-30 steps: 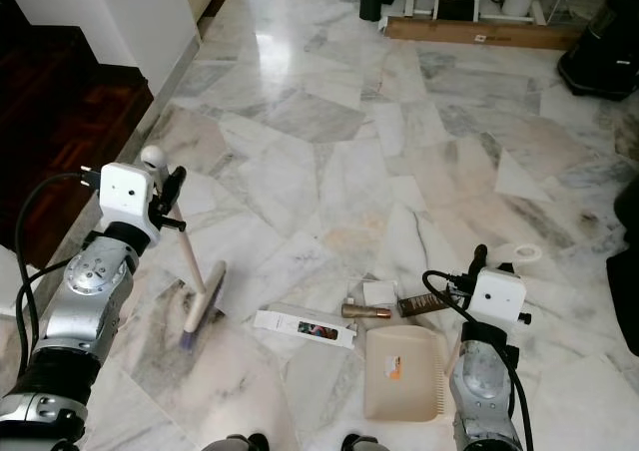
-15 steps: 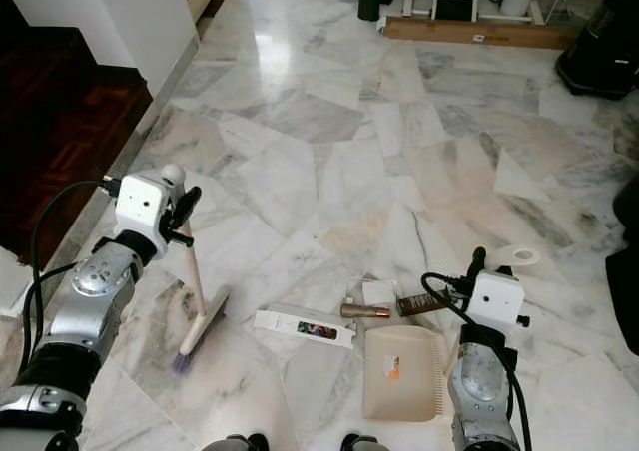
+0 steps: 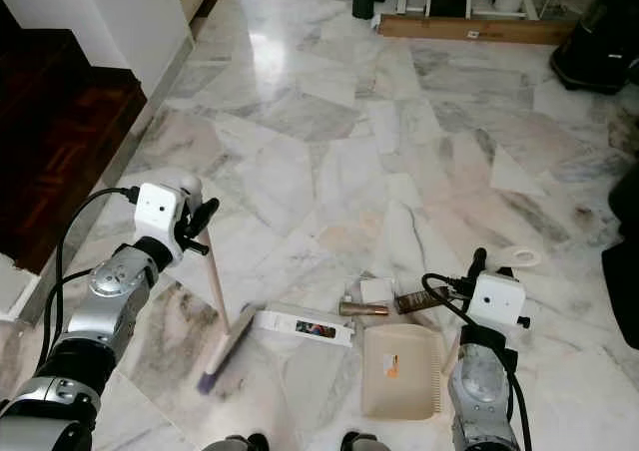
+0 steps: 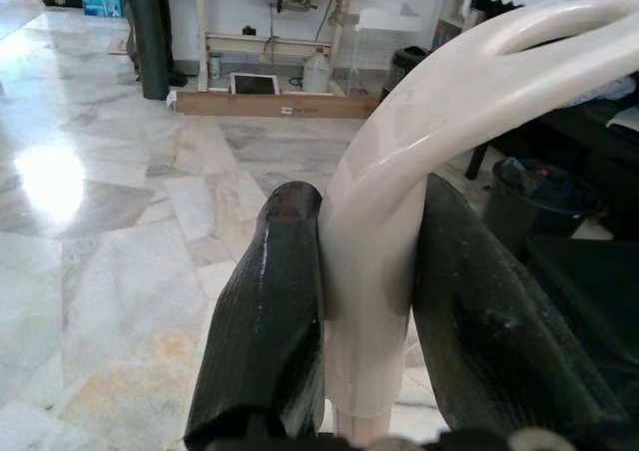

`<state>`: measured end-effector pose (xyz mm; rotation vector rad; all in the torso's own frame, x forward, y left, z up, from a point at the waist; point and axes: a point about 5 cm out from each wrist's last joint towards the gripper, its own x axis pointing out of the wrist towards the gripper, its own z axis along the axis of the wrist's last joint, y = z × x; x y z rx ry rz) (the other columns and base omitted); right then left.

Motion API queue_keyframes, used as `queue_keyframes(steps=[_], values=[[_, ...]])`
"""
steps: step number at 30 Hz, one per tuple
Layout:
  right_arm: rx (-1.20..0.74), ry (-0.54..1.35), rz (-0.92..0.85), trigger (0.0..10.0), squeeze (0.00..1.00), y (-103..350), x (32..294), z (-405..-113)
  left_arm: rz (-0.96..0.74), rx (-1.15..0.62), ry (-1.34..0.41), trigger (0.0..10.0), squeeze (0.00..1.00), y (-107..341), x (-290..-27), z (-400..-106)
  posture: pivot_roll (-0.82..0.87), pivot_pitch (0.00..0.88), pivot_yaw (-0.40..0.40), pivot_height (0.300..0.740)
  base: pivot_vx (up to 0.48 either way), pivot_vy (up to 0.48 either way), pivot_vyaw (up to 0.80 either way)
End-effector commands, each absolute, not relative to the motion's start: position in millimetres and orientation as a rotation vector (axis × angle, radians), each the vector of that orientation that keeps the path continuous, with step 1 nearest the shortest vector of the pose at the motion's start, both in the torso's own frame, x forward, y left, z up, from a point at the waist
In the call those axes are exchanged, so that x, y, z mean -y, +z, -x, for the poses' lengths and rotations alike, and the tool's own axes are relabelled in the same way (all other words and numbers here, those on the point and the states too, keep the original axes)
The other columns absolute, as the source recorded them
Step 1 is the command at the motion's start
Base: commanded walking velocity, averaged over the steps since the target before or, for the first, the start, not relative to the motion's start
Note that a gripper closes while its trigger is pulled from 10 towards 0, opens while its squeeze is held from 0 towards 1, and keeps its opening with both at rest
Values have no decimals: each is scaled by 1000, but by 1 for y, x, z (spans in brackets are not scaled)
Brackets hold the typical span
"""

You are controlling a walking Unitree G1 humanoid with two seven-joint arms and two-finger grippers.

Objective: Sweep floor

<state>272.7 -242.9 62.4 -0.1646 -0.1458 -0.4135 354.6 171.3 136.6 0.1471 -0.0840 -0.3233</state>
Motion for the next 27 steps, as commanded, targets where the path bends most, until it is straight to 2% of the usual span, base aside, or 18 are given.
queue_keyframes(steps=[1, 13, 17, 24, 27], values=[[127, -419, 163, 10000, 0, 57, 244, -268, -154, 82, -316, 10000, 341, 136, -173, -356, 98, 209, 53, 740, 0, 0, 0], [131, -415, 163, 10000, 0, 58, 244, -268, -135, 86, -347, 10000, 341, 140, -172, -359, 100, 210, 51, 740, 0, 0, 0], [126, -412, 165, 10000, 0, 57, 244, -268, -237, 97, -332, 10000, 345, 145, -181, -360, 104, 205, 50, 740, 0, 0, 0], [128, -415, 161, 10000, 0, 57, 244, -268, -295, 133, -191, 10000, 361, 159, -205, -366, 103, 192, 51, 740, 0, 0, 0], [128, -414, 162, 10000, 0, 57, 244, -267, -305, 146, -167, 10000, 361, 162, -208, -367, 101, 190, 52, 740, 0, 0, 0]])
